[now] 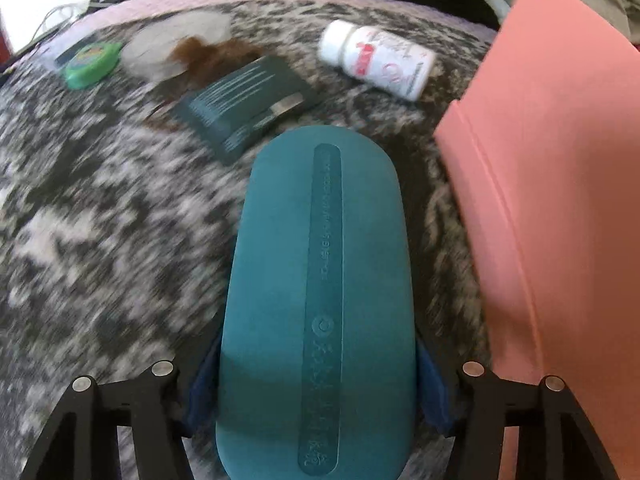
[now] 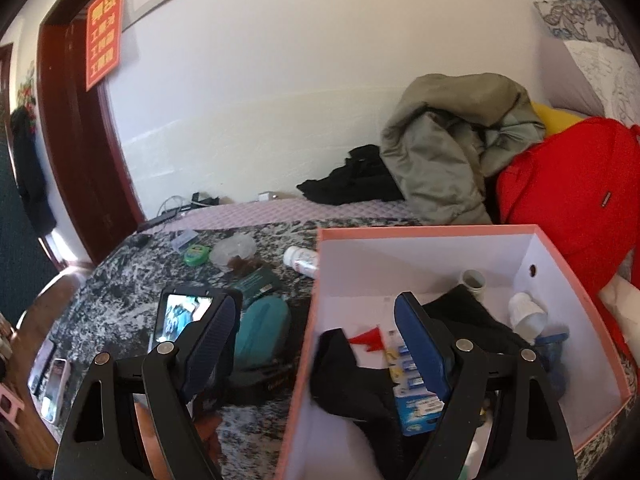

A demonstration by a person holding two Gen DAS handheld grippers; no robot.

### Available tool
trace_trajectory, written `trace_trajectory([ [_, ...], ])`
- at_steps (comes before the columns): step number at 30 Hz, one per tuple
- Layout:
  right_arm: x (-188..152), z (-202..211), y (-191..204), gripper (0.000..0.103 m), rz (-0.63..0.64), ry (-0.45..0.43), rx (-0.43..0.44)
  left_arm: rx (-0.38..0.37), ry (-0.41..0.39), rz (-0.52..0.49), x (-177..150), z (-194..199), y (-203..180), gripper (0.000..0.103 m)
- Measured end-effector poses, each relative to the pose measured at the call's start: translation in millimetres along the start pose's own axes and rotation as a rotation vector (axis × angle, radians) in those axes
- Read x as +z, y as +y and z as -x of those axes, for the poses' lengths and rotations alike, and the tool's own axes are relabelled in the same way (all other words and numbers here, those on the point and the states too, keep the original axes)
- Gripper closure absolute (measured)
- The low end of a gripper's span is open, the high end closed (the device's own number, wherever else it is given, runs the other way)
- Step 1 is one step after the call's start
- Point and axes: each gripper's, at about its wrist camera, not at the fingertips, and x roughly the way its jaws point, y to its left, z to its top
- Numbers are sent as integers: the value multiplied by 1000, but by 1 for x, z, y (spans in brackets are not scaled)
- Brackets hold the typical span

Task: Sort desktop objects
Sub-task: 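Grasp the teal glasses case with the left tool, then grasp the dark green card with the right tool while the left tool holds the case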

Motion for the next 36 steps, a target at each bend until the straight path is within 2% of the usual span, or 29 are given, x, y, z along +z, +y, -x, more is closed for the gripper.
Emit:
trace_trajectory([
  [5,-4,-14,31,18,47,25,19,65,2,62,-6,13,51,35],
  [10,-10,-36,61,17,53,74,66,115,12,171,-4,22,129,35],
  [13,-13,-62,78,14,-4,136,145,135,13,205,-7,27,163,34],
  [15,-13,-94,88,14,-87,209,212,140,13,219,-8,27,179,34],
  [19,-3,-161,94,14,-286,331,245,141,16,211,-8,27,188,34],
  [22,9,-205,88,14,-432,366,191,148,15,191,-6,24,185,34],
  [26,3,-254,71,14,-598,456,93,149,6,163,0,19,189,34],
  [29,-4,-281,63,14,-647,492,78,141,-6,154,2,18,191,34],
  [31,-5,-298,65,16,-636,502,76,142,-16,144,3,17,190,34],
  [33,-7,-312,68,20,-610,510,67,147,-23,130,4,16,189,34],
  [34,-9,-317,69,32,-591,511,54,149,-24,124,4,16,188,34],
  [35,-9,-319,70,61,-559,504,28,146,-22,124,4,16,189,34],
  [36,-9,-318,69,77,-549,507,31,140,-20,127,5,17,190,34],
])
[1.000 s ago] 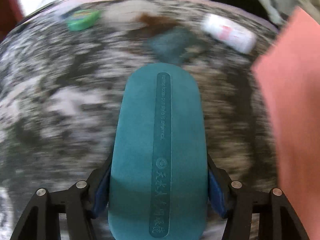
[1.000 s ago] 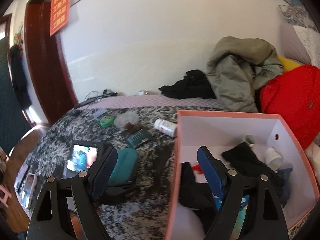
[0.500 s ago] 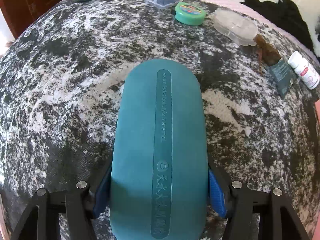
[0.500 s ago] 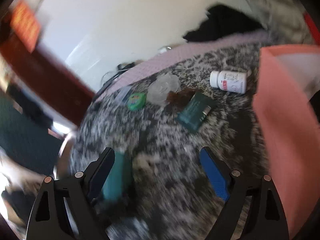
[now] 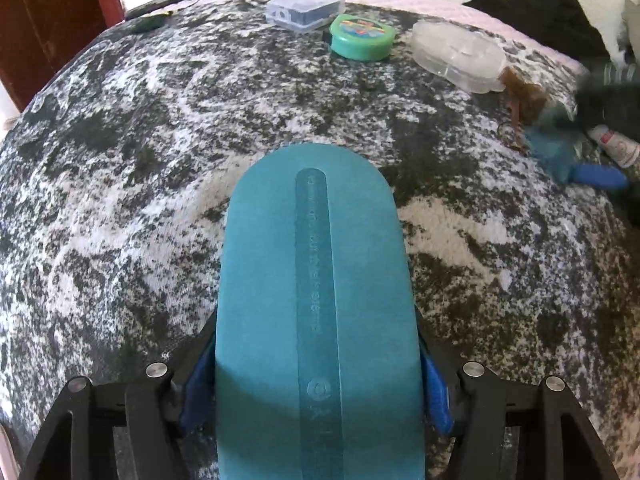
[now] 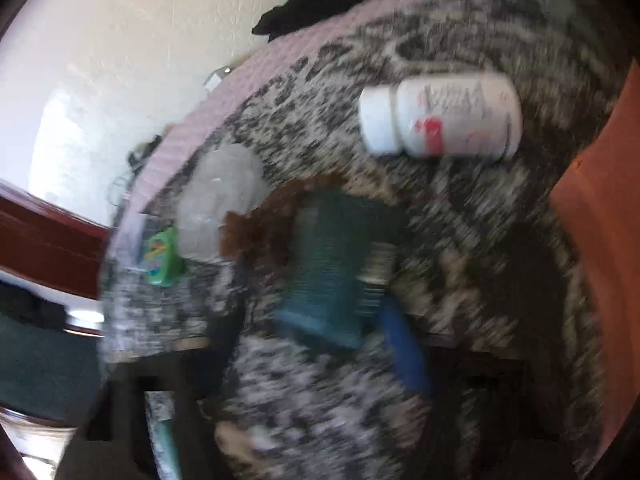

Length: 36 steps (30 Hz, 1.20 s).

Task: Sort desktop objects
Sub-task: 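Grasp the dark green card with the right tool while the left tool holds the case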

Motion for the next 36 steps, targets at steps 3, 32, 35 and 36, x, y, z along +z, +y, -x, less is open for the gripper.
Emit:
trace_trajectory([
  [3,-1,5,-2,90,24,10,5,-24,9,26,0,2,5,36],
  [32,-9,5,-28,95,-152,-17,258,-15,3,6,-21,13,18,36],
  [35,-12,12,-23,95,-112,-7,269,-29,-11,28,-20,14,21,36],
  [36,-13,18,-20,95,-97,-13,264,-39,-16,42,-20,15,23,36],
])
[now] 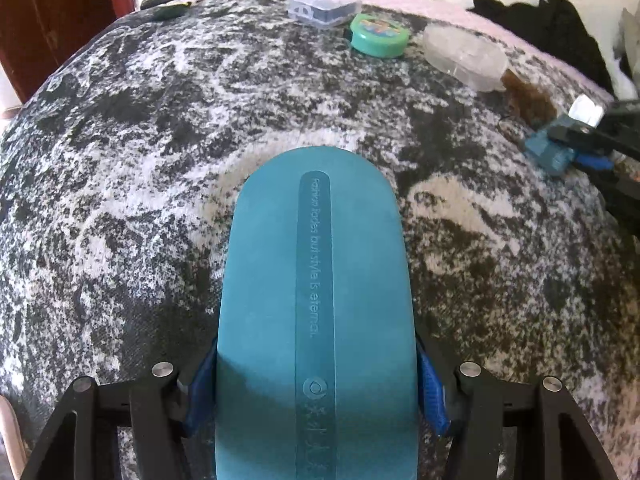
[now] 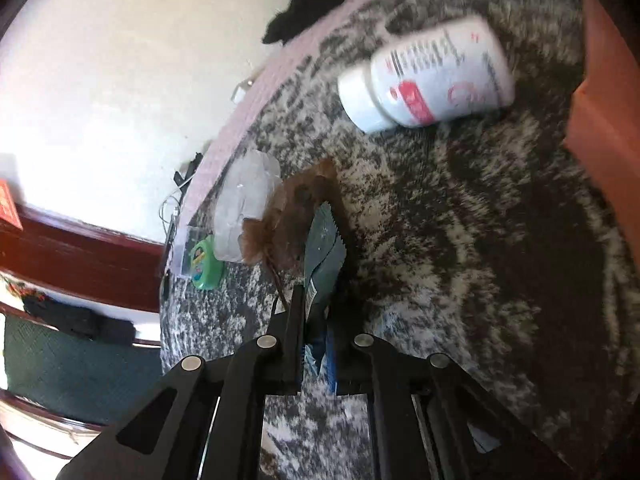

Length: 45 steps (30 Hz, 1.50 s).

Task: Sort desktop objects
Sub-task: 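Grasp the dark green card with the right tool while the left tool holds the case, then carry teal case and green card into the pink box and release both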

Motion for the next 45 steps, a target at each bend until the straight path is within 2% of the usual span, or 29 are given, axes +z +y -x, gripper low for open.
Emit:
trace_trajectory([
  [4,-15,28,22,95,67,2,-12,-59,0,55,-1,11,4,36],
  [8,-37,57,41,95,87,27,20,-78,-25,61,-2,35,1,36],
  [13,-66,103,63,95,180,19,52,-93,-78,58,-5,75,-6,36],
  [20,-113,194,71,95,301,-69,104,-91,-193,-5,-14,139,-36,36],
  [26,-131,273,60,95,335,-166,174,-136,-316,-108,-26,202,-86,36],
  [29,-125,310,45,95,305,-241,203,-179,-346,-152,-26,225,-117,36],
  [32,-110,352,29,95,287,-358,191,-230,-370,-195,-23,245,-155,36],
  [34,-101,380,19,95,296,-443,160,-263,-386,-232,-20,255,-184,36],
  [37,-88,426,0,95,318,-586,69,-315,-400,-296,-18,263,-232,36],
  [39,-79,446,-16,95,311,-644,9,-332,-398,-338,-16,260,-260,36],
  [42,-61,458,-40,95,279,-663,-54,-371,-366,-375,-12,246,-295,36],
  [45,-36,453,-74,94,199,-604,-32,-426,-307,-413,-11,227,-325,36],
])
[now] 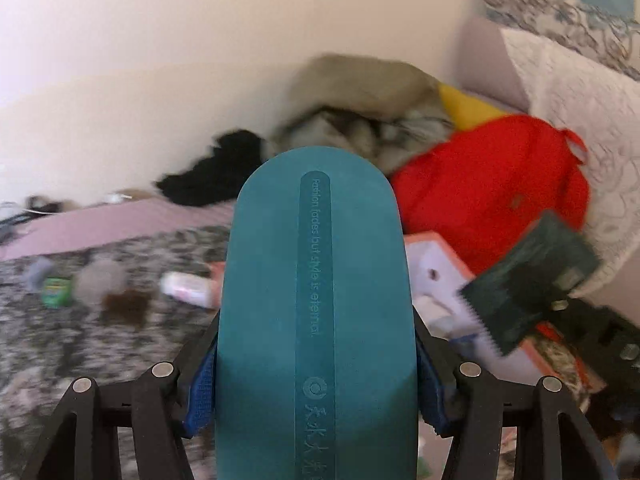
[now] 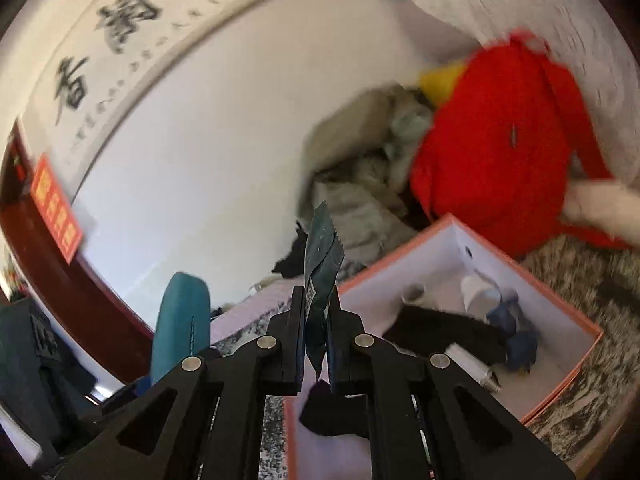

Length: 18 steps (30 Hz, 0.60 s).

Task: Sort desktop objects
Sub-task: 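Carry teal case and green card into the pink box and release both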

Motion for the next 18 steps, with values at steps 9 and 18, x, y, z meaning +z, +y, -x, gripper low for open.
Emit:
trace_trajectory([
  [9,17,-12,-53,11,-160,-41,-167,27,-52,28,7,4,20,26],
  [18,-4,-24,-7,11,-66,-15,-115,160,-22,166,-22,31,114,26],
])
